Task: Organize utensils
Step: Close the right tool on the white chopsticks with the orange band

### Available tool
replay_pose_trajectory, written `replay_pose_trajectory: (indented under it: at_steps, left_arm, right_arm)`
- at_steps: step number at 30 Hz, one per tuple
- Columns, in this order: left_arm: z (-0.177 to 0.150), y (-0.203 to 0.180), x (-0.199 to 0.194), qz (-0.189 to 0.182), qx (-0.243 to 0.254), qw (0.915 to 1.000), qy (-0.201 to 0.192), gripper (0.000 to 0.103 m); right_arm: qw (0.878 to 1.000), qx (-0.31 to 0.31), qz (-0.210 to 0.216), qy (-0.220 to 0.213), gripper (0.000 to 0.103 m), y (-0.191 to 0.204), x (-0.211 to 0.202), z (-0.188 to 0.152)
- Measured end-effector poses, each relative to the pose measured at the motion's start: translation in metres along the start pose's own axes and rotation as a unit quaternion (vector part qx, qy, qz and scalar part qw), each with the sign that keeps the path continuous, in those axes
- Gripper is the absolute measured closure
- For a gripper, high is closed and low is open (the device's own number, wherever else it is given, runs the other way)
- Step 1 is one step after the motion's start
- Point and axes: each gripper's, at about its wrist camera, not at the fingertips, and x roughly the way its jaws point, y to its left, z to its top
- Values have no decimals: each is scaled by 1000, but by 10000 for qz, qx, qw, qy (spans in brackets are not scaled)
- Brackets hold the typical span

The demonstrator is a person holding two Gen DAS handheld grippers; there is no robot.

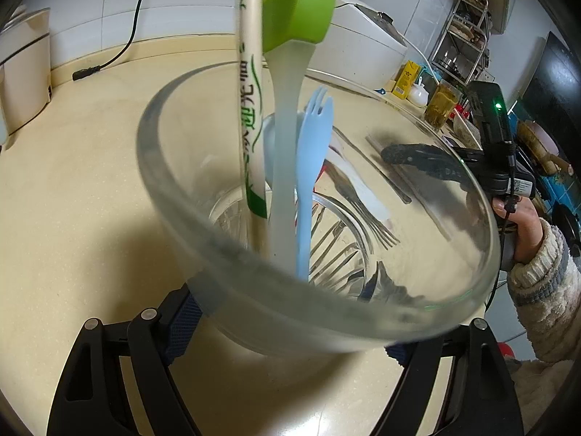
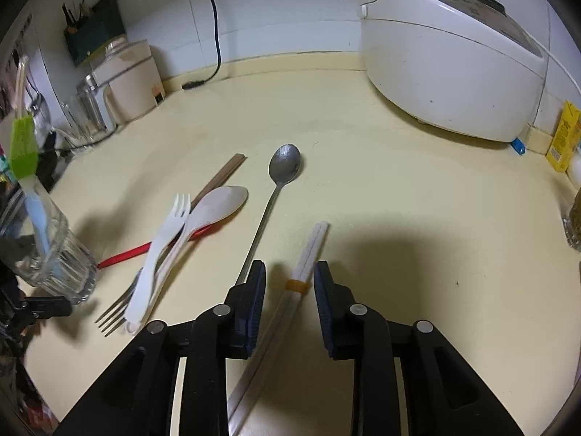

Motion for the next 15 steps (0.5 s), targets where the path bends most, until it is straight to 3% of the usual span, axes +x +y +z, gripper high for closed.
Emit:
replay_pose_trajectory:
  at_steps: [8, 15]
  left_arm:
    - [0, -1, 0, -7, -7, 10000, -1, 18]
    - [0, 1, 0, -28, -19, 10000, -7, 18]
  right_arm:
    - [9990, -103, -414, 114, 75, 4, 18, 14]
    - [9989, -271, -375, 118, 75, 6, 20, 15]
